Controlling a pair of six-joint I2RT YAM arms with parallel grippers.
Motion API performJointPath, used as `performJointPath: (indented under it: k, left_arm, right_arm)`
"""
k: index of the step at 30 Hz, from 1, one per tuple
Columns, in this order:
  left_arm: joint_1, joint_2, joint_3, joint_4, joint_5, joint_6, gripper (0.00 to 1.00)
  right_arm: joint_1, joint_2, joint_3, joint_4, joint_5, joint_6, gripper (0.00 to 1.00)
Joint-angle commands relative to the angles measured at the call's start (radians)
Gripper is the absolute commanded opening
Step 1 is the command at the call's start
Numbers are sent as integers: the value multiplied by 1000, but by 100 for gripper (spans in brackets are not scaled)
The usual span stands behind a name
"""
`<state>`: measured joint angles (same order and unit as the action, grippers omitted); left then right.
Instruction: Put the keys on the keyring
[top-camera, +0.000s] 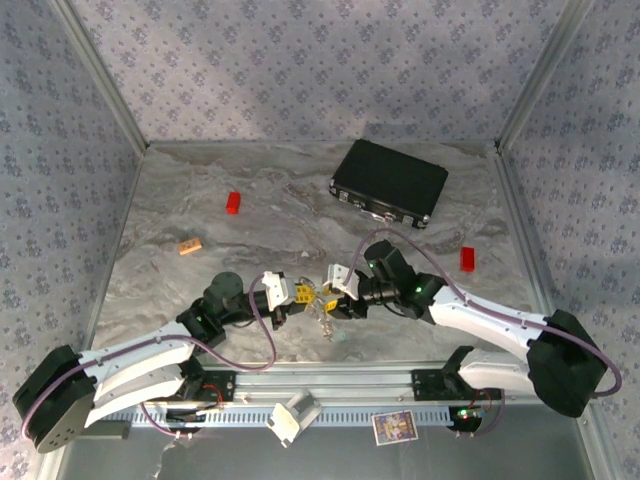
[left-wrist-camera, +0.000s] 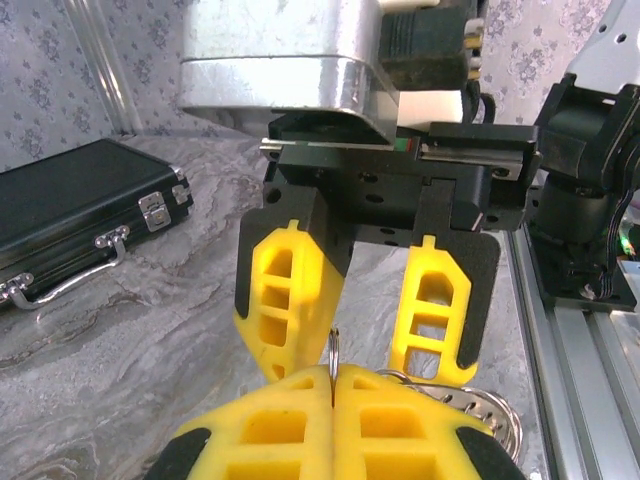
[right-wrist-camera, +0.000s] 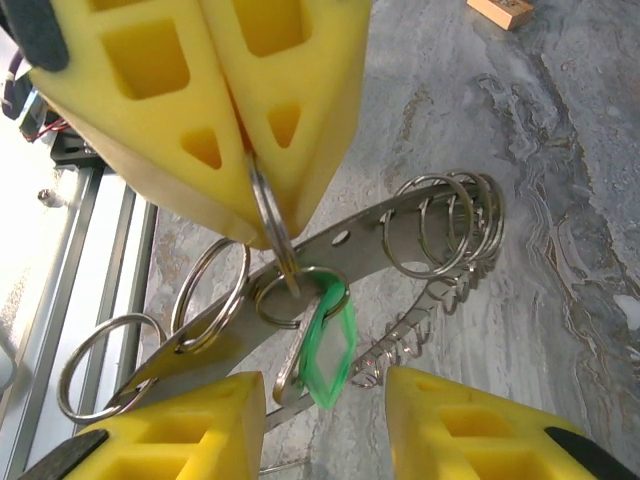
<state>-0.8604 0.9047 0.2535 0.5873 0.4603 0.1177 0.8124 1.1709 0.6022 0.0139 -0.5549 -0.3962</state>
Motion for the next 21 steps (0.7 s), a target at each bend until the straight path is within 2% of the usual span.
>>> performJointPath:
  k: [1,7,13,21]
  left_arm:
    - [-9,-17,-6,95,24,-19,0]
    - [-9,-25,-8,113,23,-27,0]
    - [-9,-36,-7,84,11,-21,0]
    - [-8,-31,0,47,-21,-5,0]
  right_arm:
    - [8,14,-11,71,-28,33,37]
    - [7,24,-14,104,-5,37,33]
    - [6,3,-12,92,27,27,14]
    - [23,-47,4,43,115,21,3]
